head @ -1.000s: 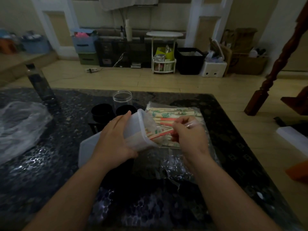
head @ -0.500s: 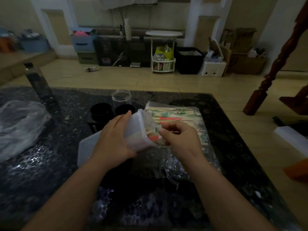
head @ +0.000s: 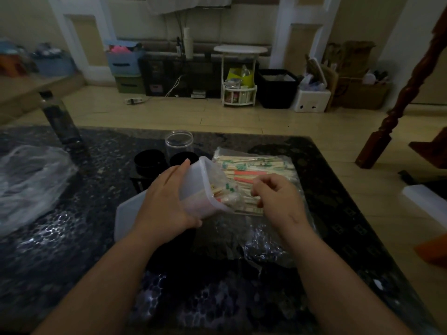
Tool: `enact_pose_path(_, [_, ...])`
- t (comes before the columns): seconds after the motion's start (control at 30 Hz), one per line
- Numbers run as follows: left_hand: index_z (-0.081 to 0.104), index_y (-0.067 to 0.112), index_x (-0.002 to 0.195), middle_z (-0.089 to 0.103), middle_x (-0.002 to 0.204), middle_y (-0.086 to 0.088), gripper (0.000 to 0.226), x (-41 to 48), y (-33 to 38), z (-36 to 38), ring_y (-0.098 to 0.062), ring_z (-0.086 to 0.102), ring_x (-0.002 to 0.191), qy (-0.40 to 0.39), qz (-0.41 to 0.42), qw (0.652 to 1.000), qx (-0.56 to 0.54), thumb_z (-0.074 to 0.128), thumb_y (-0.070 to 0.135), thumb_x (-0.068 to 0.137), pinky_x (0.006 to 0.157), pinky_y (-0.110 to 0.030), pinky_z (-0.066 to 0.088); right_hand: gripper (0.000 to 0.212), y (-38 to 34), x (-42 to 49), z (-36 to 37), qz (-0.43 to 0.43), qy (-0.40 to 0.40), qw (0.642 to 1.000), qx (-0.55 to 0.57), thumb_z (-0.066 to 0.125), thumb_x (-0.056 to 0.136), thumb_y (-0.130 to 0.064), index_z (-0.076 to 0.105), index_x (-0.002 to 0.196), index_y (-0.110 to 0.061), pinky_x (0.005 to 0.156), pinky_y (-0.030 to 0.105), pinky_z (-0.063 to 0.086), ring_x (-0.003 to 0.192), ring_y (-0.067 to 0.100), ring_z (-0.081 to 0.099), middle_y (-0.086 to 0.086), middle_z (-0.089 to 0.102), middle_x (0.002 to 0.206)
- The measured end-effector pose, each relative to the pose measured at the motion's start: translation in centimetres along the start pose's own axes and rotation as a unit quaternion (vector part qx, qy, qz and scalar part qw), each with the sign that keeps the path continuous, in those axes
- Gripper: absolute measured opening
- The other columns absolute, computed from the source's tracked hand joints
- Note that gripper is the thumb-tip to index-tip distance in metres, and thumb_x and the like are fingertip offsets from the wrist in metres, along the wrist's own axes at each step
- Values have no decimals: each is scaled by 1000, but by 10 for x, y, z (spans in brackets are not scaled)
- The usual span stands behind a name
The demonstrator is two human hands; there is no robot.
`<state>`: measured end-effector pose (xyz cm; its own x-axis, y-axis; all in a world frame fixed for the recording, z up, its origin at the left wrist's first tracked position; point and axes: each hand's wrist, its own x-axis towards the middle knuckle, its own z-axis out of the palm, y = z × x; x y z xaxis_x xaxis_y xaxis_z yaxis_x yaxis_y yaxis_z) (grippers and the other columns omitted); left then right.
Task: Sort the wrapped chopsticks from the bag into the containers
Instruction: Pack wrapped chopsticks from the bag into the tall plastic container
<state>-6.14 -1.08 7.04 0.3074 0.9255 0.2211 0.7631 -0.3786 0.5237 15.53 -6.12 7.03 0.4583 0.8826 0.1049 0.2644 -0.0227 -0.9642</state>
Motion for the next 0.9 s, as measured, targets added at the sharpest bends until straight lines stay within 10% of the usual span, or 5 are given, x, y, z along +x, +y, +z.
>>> enact_pose_path(0.17, [12,34,154,23,156,6,134,0,2,-3,-13,19,142,14,-15,1000,-7,95,32,50,112,-35,23,12,15,2,-7,28,-136,965,-224,66,82,-14,60,76,-22,61,30,50,68,20,63,0,67,72])
enact_pose_path(0.37, [10,35,154,19,158,7,133,-1,2,-5,-11,16,143,9,-20,1000,-16,95,32,52,113,-36,22,14,8,-15,-7,149,-433,822,-338,63,88,-21,74,86,-13,54,26,49,48,15,56,1,67,61])
enact_pose_path(0.47, [10,35,154,20,157,8,132,-1,1,-5,-11,16,143,14,-21,999,-21,94,32,52,113,-36,23,35,18,-13,0,121,-416,788,-438,54,92,-16,64,126,-18,68,35,59,72,23,69,10,73,96])
enact_pose_path(0.63, [10,35,154,21,157,7,133,0,-1,-4,-12,17,143,19,-23,999,-20,94,33,51,113,-37,23,84,29,-8,1,116,-354,801,-468,50,100,-26,-12,156,-20,91,37,51,108,29,61,17,59,132])
enact_pose_path(0.9, [12,35,154,23,155,5,133,0,-1,-2,-17,23,141,43,-40,998,-12,95,32,50,112,-40,27,68,68,4,-1,16,-215,841,-497,49,98,-35,17,156,-21,119,43,22,147,31,20,8,14,163])
